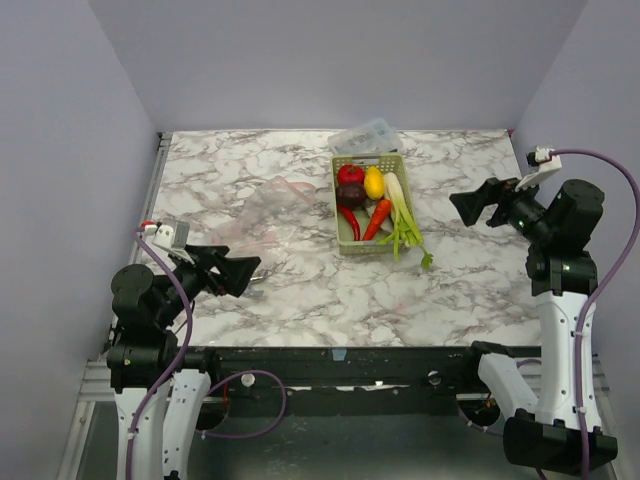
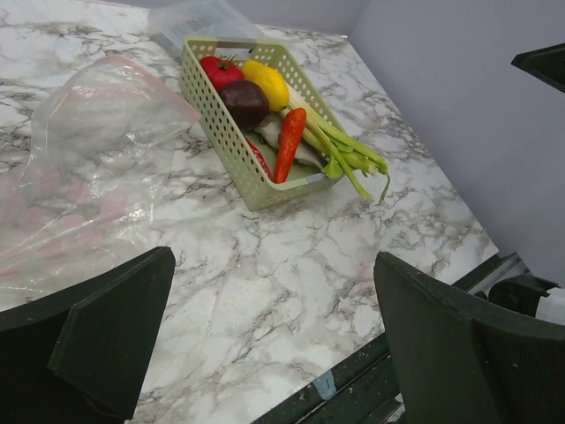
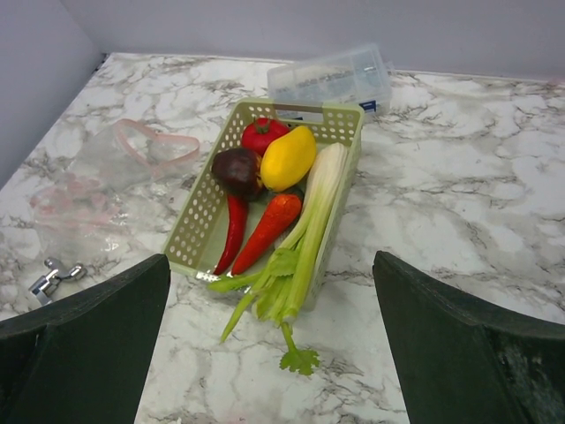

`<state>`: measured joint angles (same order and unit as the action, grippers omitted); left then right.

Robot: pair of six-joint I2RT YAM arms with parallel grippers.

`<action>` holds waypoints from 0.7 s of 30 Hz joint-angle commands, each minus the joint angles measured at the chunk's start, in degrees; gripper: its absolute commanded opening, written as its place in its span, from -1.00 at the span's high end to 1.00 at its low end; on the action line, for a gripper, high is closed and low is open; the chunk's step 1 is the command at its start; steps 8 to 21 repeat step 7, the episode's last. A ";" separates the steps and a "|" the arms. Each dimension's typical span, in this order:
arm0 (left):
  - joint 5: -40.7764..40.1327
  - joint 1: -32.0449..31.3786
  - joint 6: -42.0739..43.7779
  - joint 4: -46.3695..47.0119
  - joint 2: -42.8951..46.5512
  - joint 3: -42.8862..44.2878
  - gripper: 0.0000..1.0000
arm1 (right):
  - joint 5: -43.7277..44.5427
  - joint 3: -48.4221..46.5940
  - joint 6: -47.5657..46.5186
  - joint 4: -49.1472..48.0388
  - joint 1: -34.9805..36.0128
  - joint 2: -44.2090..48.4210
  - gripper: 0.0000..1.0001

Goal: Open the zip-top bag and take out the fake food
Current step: Reset both arms

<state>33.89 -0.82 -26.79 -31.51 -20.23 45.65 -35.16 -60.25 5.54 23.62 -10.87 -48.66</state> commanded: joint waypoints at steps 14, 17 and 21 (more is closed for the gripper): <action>-0.49 0.30 0.69 -0.05 0.10 -0.06 -0.97 | -0.28 1.07 0.46 -1.68 -0.23 0.82 -1.00; -0.49 0.30 0.69 -0.05 0.10 -0.06 -0.97 | -0.28 1.07 0.46 -1.68 -0.23 0.82 -1.00; -0.49 0.30 0.69 -0.05 0.10 -0.06 -0.97 | -0.28 1.07 0.46 -1.68 -0.23 0.82 -1.00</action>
